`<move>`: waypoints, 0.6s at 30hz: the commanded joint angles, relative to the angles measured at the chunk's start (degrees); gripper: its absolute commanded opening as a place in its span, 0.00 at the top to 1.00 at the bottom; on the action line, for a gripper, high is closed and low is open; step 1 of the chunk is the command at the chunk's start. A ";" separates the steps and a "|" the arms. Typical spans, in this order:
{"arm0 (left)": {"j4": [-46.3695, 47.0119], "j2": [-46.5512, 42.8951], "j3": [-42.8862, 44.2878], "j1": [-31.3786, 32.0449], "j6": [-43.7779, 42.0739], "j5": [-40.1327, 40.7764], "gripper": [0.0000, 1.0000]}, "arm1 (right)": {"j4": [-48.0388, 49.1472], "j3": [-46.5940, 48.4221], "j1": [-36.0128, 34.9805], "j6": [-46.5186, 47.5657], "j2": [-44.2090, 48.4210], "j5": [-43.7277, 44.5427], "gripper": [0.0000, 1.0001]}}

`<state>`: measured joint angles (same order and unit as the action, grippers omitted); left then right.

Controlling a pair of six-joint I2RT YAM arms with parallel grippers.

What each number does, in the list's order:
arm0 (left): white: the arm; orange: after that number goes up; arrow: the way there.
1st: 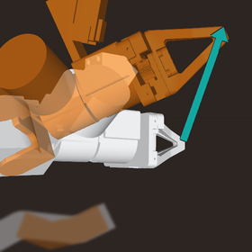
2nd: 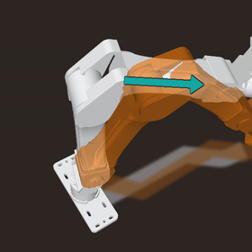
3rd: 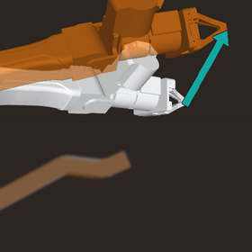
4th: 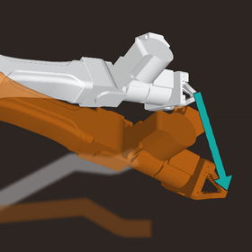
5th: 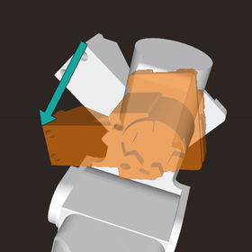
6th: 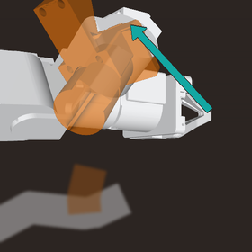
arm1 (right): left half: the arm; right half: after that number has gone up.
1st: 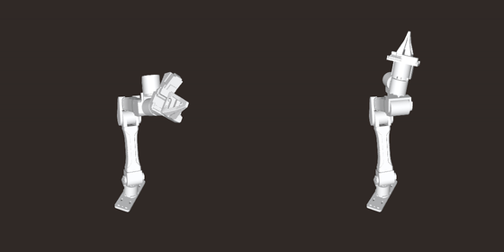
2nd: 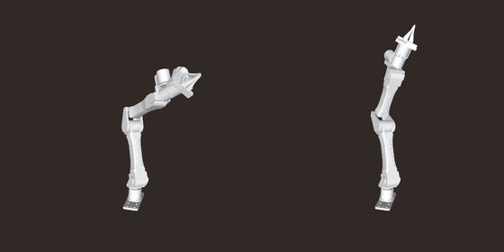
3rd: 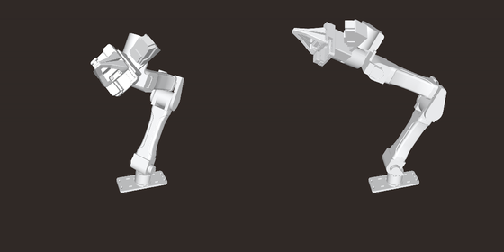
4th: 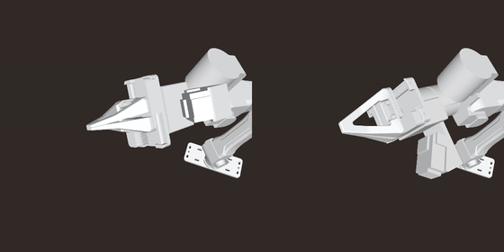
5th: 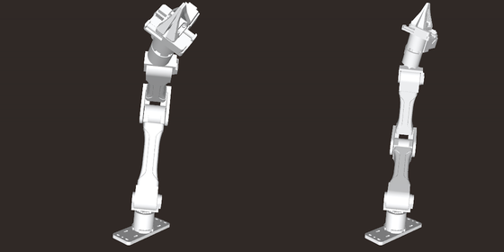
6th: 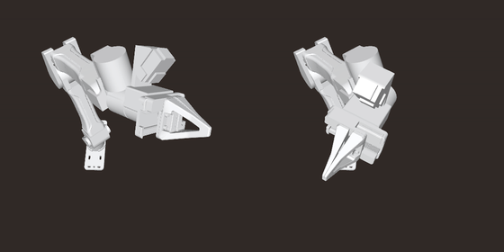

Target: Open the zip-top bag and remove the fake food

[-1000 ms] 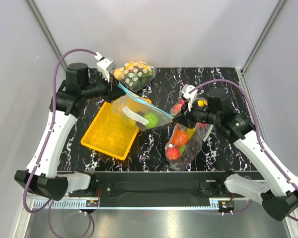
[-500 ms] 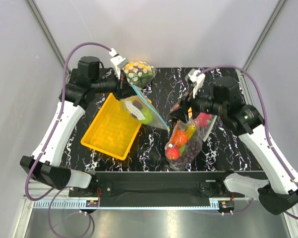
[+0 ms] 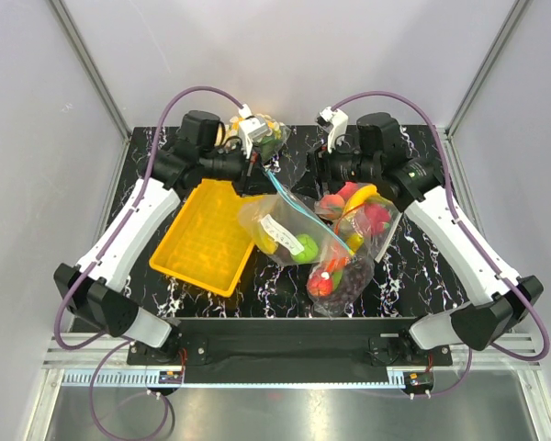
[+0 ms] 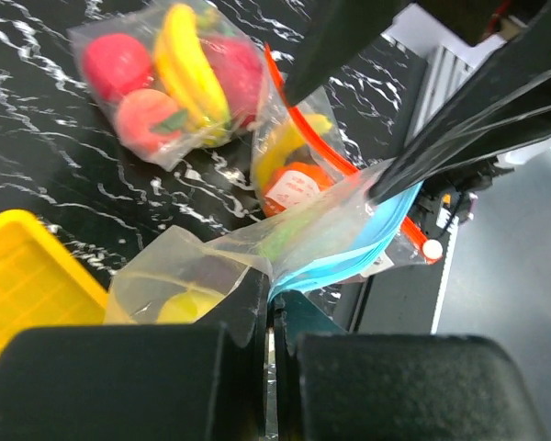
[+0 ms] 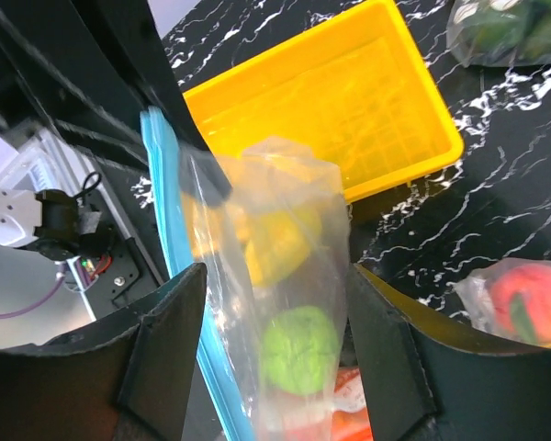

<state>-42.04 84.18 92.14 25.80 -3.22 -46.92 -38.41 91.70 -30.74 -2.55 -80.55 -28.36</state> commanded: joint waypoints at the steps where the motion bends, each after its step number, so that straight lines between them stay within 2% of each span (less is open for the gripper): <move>1: 2.14 0.81 1.12 1.53 -1.08 -0.90 1.00 | 3.96 1.56 -0.02 -2.11 0.49 -2.84 0.32; 10: 4.86 3.36 -1.52 2.06 -0.64 -0.19 1.00 | 3.70 -2.05 -0.02 -0.88 0.05 -2.75 0.32; 18: 3.55 6.52 -0.03 2.06 -1.78 -0.28 1.00 | 2.38 -2.23 -0.37 0.96 -0.13 -1.97 0.33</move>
<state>-40.58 90.28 90.59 27.70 -3.60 -46.52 -36.34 88.66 -30.74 -3.18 -81.10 -29.67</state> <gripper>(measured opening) 0.012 0.674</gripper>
